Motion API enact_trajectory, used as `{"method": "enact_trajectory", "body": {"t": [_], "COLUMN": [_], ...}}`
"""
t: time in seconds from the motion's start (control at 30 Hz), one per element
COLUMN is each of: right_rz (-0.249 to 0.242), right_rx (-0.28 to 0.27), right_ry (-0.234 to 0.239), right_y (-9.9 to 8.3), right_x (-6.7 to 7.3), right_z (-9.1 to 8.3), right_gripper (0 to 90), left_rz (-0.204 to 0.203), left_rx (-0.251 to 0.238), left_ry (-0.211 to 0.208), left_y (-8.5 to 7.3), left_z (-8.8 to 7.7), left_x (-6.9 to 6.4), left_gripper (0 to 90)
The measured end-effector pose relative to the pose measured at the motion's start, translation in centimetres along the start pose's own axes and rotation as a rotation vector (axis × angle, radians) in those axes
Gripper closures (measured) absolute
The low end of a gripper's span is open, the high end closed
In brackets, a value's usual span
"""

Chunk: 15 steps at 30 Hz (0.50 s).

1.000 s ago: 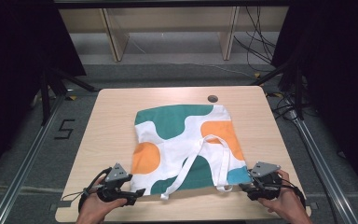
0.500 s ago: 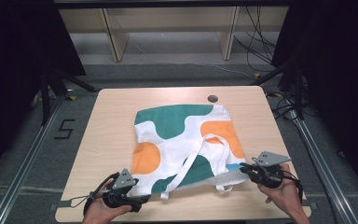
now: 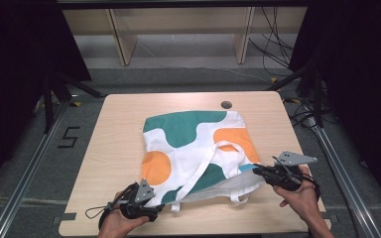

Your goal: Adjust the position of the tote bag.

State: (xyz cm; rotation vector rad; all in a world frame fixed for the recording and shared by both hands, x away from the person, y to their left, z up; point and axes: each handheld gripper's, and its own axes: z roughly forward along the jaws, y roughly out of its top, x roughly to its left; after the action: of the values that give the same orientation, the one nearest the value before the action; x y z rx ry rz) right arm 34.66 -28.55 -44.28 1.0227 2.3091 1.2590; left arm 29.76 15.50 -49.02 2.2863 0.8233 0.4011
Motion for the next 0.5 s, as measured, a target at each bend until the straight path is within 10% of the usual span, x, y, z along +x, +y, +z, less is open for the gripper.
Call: {"method": "enact_trajectory", "body": {"t": [0.23, 0.5], "right_rz": [0.012, -0.04], "right_rx": [0.004, 0.021], "right_ry": [-0.005, -0.025], "right_y": [0.1, -0.1], "right_x": [0.2, 0.4], "right_z": [-0.2, 0.2], "right_gripper": [87.1, 86.4], "left_rz": [-0.063, -0.05], "left_rx": [-0.075, -0.046], "left_ry": [0.048, 0.038], "left_y": [0.2, 0.4], "left_z": [-0.8, 1.3], "left_x": [0.8, 0.3], "left_gripper": [42.3, 62.5]}}
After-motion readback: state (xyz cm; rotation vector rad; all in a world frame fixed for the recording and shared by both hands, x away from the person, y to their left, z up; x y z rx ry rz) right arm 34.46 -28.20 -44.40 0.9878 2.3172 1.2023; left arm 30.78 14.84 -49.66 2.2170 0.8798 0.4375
